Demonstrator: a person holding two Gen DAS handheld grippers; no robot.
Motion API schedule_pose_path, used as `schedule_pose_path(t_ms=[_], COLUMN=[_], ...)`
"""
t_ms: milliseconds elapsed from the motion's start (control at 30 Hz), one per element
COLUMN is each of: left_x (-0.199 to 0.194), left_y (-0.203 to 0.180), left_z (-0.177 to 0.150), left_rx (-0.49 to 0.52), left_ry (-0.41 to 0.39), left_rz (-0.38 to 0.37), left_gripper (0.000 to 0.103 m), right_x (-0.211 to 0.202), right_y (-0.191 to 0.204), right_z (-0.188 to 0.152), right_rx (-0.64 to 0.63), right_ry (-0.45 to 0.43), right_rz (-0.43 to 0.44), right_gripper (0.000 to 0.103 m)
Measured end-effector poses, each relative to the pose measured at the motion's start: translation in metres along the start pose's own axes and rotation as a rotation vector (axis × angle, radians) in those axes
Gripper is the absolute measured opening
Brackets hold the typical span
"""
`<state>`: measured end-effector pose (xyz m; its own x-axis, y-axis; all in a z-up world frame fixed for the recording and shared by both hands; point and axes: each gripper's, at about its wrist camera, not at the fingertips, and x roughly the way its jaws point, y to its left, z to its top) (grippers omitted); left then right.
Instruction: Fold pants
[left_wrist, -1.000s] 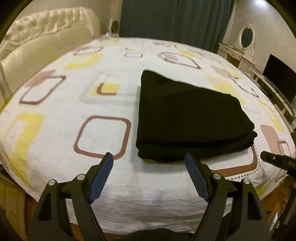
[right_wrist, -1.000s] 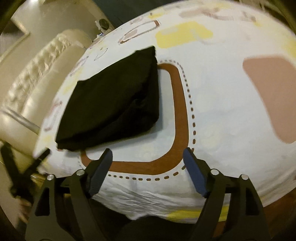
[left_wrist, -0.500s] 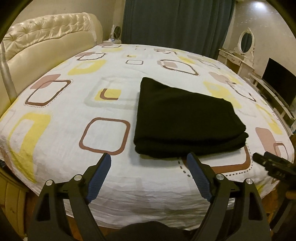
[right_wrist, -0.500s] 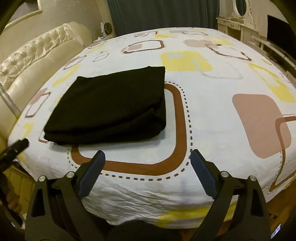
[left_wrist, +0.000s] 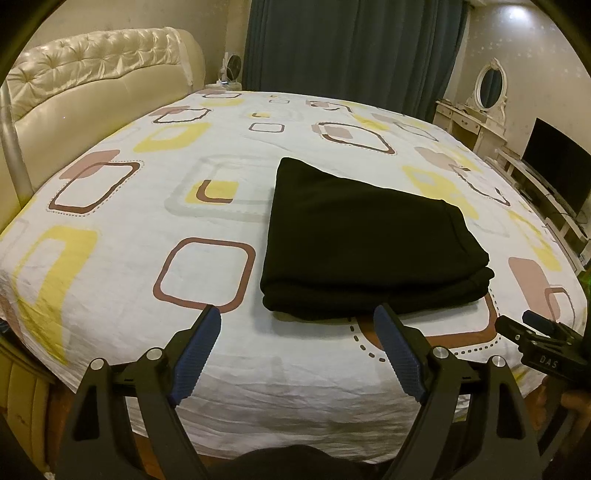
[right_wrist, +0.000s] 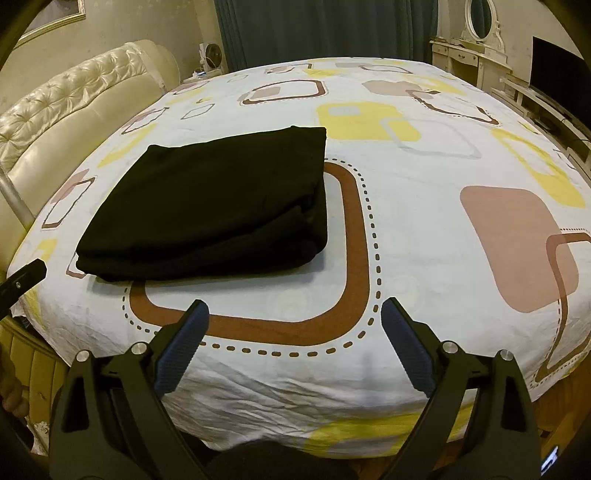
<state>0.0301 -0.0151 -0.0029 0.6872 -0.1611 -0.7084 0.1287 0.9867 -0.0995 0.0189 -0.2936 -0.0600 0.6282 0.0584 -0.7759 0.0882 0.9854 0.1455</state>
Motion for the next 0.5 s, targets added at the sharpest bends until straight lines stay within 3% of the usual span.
schedule_pose_path(t_ms=[500], left_x=[-0.0001], left_y=[0.0007], left_z=[0.0007], left_rx=[-0.005], left_ry=[-0.016], left_rz=[0.001], left_gripper=[0.085], right_x=[0.0013], right_y=[-0.0001], right_z=[-0.0003], right_rx=[0.013], right_ry=[0.004], right_rz=[0.008], right_gripper=[0.094])
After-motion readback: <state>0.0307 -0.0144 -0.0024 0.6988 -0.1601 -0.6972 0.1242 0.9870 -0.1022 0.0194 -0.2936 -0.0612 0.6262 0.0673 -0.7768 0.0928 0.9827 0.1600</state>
